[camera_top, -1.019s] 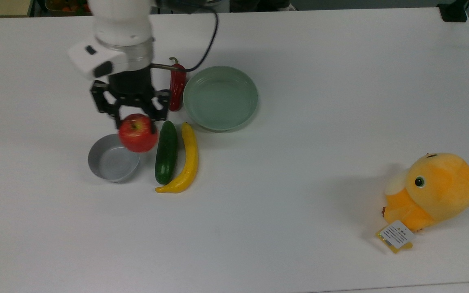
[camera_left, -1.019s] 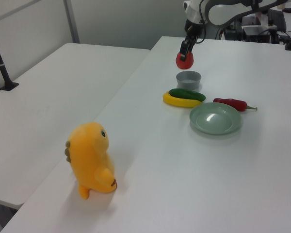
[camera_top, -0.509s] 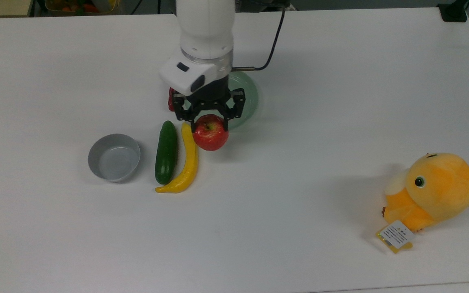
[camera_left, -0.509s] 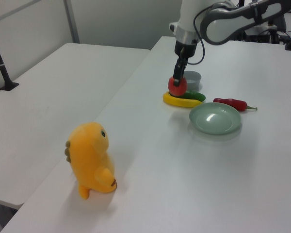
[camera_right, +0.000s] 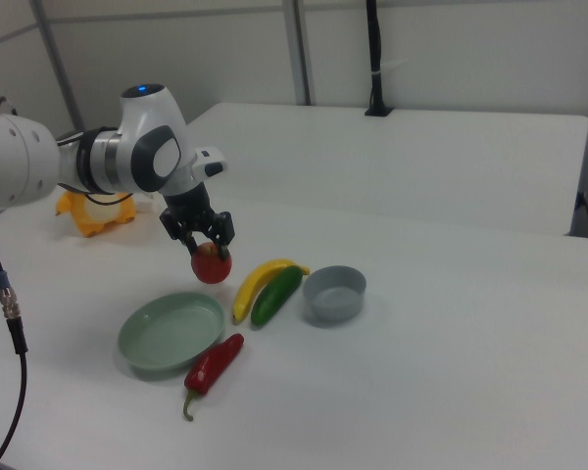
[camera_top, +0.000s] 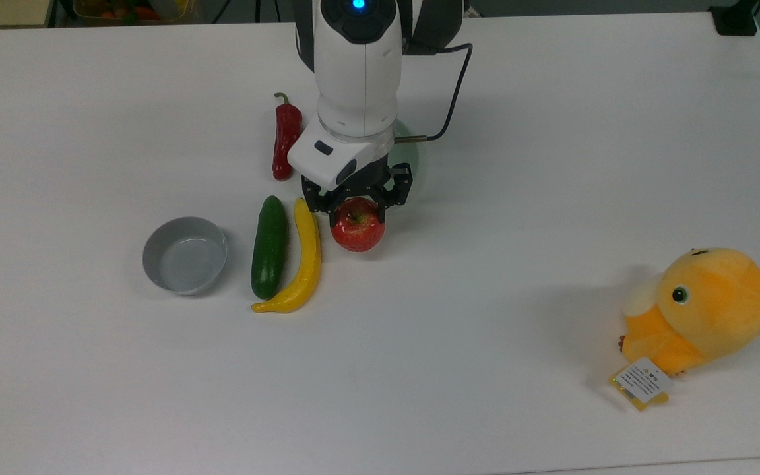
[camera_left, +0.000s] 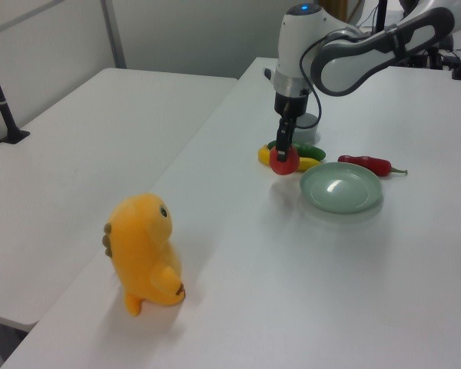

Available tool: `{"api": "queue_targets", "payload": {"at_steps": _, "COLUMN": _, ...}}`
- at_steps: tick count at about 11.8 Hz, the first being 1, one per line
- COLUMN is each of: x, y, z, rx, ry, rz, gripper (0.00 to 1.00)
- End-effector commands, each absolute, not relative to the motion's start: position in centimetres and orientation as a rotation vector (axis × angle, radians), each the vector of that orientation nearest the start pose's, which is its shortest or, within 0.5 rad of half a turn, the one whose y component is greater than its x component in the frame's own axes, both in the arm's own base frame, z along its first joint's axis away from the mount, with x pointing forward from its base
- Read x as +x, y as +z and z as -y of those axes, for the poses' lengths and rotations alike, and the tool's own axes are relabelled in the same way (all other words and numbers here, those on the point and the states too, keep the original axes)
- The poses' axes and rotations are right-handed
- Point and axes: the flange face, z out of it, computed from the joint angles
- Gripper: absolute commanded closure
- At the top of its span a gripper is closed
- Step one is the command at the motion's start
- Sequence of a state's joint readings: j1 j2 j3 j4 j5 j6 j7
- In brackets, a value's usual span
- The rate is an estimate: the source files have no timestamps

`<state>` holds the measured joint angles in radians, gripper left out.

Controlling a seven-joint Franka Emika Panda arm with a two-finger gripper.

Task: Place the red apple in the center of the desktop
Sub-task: 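Lower the apple onto the table beside the plate and open the gripper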

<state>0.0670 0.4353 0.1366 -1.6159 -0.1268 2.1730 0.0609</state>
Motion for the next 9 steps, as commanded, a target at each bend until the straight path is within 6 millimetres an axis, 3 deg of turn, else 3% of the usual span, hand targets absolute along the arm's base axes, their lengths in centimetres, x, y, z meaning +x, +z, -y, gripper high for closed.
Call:
{"api": "queue_targets", "payload": {"at_steps": 1, "x": 67.1, "y": 37.4, "z": -13.9, "rx": -3.157, "ry": -0.172, "rz": 0.361, "gripper": 0.87}}
{"api": "queue_targets", "payload": {"at_steps": 4, "x": 67.0, "y": 35.7, "z": -14.5, "rx": -3.157, "ry": -0.136, "rz": 0.371, "gripper": 0.87}}
{"api": "queue_targets", "payload": {"at_steps": 9, "x": 67.3, "y": 35.8, "z": -14.5, "rx": -3.152, "ry": -0.170, "rz": 0.361, "gripper": 0.87}}
